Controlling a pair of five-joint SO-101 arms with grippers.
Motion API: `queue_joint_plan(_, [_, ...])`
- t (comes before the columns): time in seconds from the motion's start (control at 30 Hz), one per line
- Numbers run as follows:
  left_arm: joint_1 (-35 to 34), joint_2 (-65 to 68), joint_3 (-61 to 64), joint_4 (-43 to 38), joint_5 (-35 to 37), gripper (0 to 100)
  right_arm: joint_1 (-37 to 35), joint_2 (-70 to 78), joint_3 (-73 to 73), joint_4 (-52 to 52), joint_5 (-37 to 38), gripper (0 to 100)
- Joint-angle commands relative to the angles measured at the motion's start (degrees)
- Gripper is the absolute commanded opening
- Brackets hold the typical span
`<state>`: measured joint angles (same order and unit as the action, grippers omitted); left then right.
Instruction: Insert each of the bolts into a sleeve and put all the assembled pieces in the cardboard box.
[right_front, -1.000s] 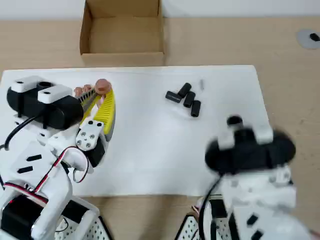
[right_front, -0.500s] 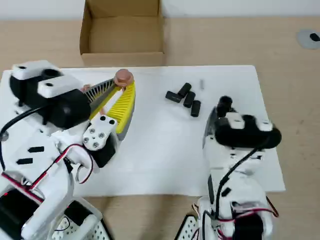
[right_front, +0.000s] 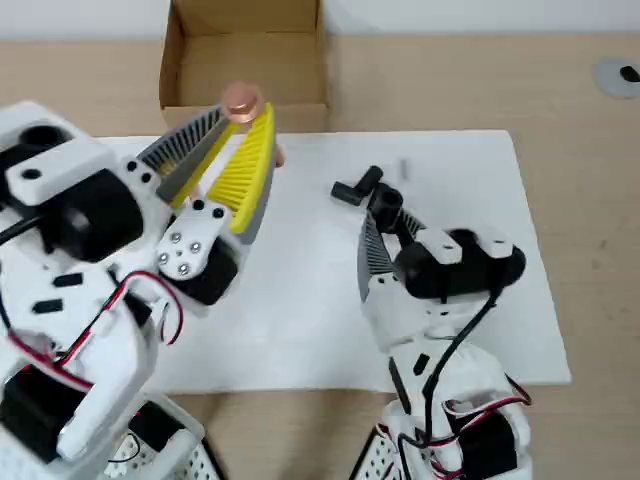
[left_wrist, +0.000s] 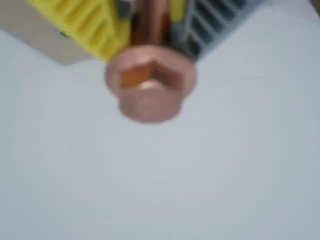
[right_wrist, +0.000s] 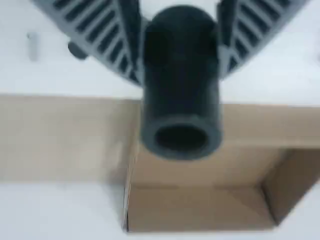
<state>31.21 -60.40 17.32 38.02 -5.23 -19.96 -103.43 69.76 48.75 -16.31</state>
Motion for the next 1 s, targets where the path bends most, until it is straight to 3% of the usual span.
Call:
queue_joint_plan(0.0, [3.1,1.2,-2.8,-3.8,-0.3,1,-1.0,-6.5,-0.5,-5.3,0.6,1.0])
queue_joint_plan(0.13, [8.2,1.2,-2.3,-3.7,-4.9,1,-1.2,-6.5,-2.0,-11.2,5.0,1.0])
queue_joint_plan(0.3, [9.7,1.2,-2.7,-4.4,-6.3,1,-1.5,-6.5,-2.9,-11.3,5.6,1.0])
queue_joint_plan(0.6, [9.7,1.3,5.6,-18.4,-6.3,1,-9.4,-6.7,-0.7,-11.3,5.6,1.0])
queue_joint_plan(0.97, [15.2,0.9,16.4,-19.2,-13.0,1,-10.2,-6.7,0.3,-11.3,5.6,1.0])
